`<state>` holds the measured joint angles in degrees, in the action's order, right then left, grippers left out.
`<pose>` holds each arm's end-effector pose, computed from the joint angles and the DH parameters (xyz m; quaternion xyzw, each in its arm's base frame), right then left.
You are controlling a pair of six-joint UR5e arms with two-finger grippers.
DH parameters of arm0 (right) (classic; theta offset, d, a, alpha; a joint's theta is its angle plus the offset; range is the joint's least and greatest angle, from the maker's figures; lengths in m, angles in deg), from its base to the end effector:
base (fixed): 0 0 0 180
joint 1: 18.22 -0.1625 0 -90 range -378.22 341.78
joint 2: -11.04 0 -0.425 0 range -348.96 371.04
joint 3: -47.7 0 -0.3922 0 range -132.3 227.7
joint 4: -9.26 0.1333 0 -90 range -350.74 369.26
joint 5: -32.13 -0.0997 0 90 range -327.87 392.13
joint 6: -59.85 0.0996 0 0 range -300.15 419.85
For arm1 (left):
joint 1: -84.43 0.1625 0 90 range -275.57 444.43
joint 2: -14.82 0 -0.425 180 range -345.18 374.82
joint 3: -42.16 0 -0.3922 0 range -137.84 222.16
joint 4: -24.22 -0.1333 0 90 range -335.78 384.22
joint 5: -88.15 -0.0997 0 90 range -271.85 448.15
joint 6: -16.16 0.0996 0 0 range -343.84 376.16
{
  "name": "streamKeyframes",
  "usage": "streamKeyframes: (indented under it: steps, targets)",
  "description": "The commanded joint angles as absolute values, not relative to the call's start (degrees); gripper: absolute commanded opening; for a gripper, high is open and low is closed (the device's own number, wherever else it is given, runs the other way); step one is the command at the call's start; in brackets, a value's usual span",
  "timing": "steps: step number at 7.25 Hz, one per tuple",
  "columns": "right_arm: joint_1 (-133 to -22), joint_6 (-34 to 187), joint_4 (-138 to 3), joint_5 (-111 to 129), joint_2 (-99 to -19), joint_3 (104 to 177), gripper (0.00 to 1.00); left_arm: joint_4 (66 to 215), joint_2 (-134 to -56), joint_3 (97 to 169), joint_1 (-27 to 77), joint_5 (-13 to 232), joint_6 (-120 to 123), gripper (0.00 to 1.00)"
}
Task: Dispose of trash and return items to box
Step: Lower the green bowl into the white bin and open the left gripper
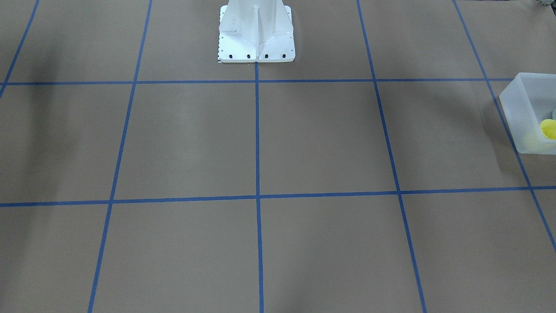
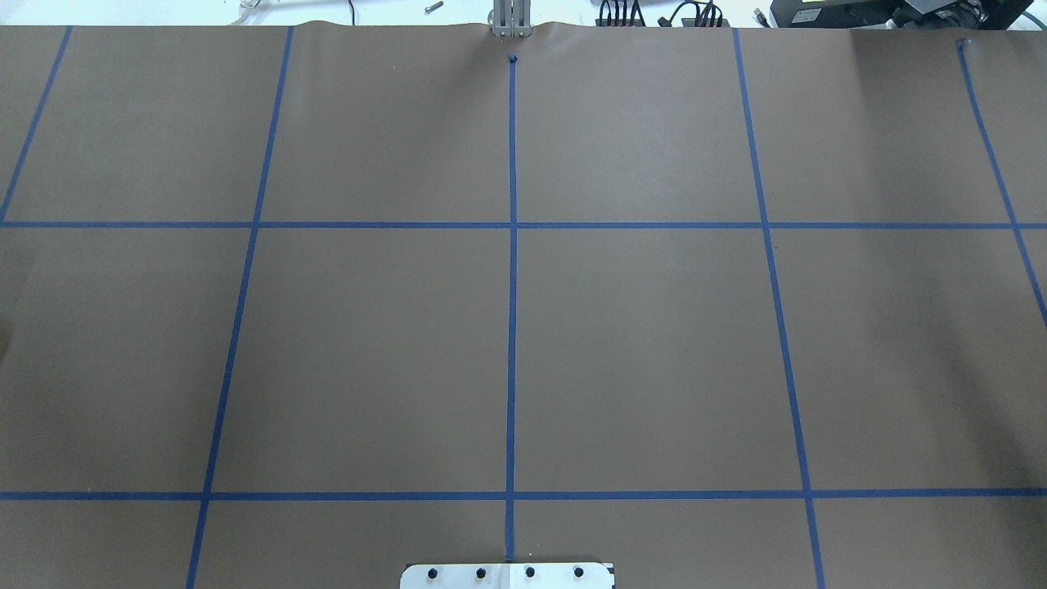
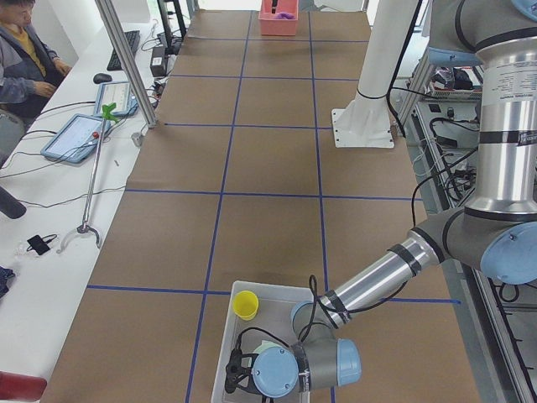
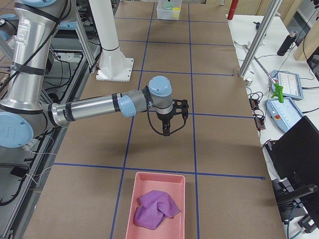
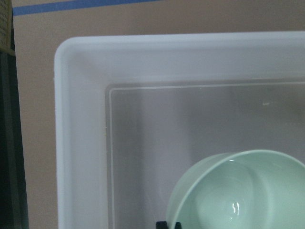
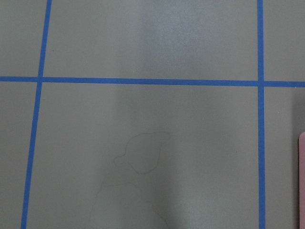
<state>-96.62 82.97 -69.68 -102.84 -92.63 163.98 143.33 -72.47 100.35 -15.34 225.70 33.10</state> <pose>-0.0192 -0.4063 0.5143 0.0692 -0.4138 0.0127 0.9076 -0.1261 -0.3801 0.8856 0.0510 0.4018 0.0382 0.9135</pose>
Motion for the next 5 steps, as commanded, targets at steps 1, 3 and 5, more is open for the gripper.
streamKeyframes:
  steps: [1, 3, 5]
  targets:
    - [-96.62, 82.96, -69.67, -102.61, -92.67, 164.06, 1.0, 142.01, -72.81, 108.01, -14.89, 228.66, 25.97, 0.98]
    - [-96.71, 82.88, -69.67, -102.52, -93.1, 164.41, 1.0, 136.84, -71.15, 123.03, -10.61, 230.36, 17.51, 0.98]
    - [-96.71, 82.61, -69.67, -102.43, -93.28, 164.41, 1.0, 135.24, -68.44, 137.01, -3.65, 227.73, 8.28, 0.98]
